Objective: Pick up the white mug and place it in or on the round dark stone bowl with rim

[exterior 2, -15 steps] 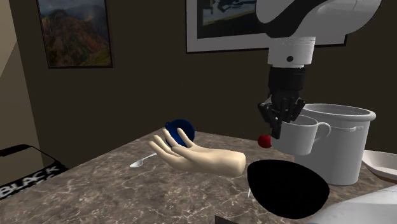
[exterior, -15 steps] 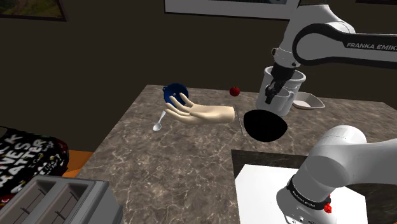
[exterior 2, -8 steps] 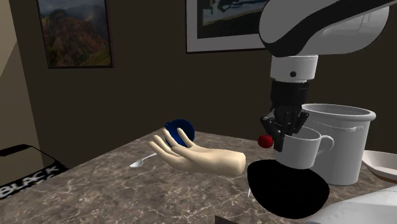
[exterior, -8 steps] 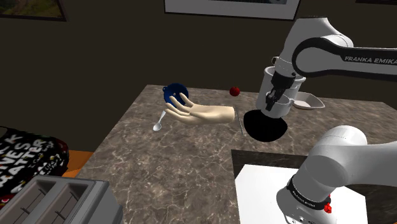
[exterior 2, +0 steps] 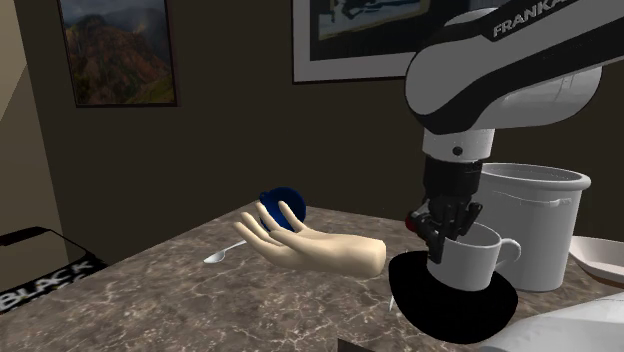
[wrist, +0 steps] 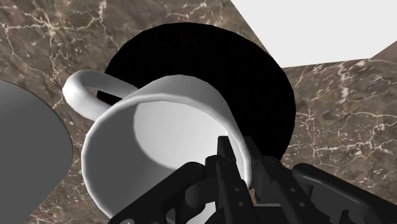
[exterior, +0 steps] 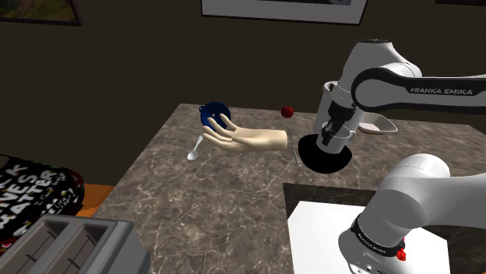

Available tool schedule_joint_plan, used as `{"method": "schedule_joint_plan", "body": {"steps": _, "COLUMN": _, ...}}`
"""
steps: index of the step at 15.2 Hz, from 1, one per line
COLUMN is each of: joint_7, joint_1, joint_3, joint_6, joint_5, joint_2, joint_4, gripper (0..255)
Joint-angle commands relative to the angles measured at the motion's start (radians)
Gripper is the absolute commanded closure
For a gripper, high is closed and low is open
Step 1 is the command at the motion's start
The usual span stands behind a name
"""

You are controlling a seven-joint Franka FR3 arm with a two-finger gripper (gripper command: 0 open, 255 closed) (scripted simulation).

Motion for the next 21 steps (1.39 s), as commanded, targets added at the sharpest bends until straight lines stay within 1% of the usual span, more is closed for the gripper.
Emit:
{"method": "schedule_joint_plan", "body": {"steps": 1, "joint_7": 0.002, "joint_1": -0.001, "joint_3": -0.002, "joint_6": 0.018, "joint_5": -0.003, "joint_2": 0.003, "joint_4": -0.015, "gripper": 255}}
{"method": "schedule_joint_plan", "body": {"steps": 8, "joint_7": 0.002, "joint_1": -0.001, "joint_3": -0.002, "joint_6": 0.019, "joint_5": -0.003, "joint_2": 0.003, "joint_4": -0.015, "gripper": 255}}
{"method": "schedule_joint_plan", "body": {"steps": 9, "joint_7": 0.002, "joint_1": -0.001, "joint_3": -0.002, "joint_6": 0.018, "joint_5": -0.003, "joint_2": 0.003, "joint_4": -0.015, "gripper": 0}}
{"method": "schedule_joint_plan", "body": {"steps": 14, "joint_7": 0.002, "joint_1": -0.001, "joint_3": -0.002, "joint_6": 0.018, "joint_5": -0.003, "joint_2": 0.003, "joint_4": -0.015, "gripper": 0}}
{"method": "schedule_joint_plan", "body": {"steps": 18, "joint_7": 0.000, "joint_1": 0.013, "joint_3": 0.026, "joint_6": -0.120, "joint_5": 0.026, "joint_2": -0.019, "joint_4": 0.101, "gripper": 0}}
{"method": "schedule_joint_plan", "body": {"steps": 21, "joint_7": -0.001, "joint_1": 0.013, "joint_3": 0.026, "joint_6": -0.120, "joint_5": 0.026, "joint_2": -0.019, "joint_4": 0.101, "gripper": 0}}
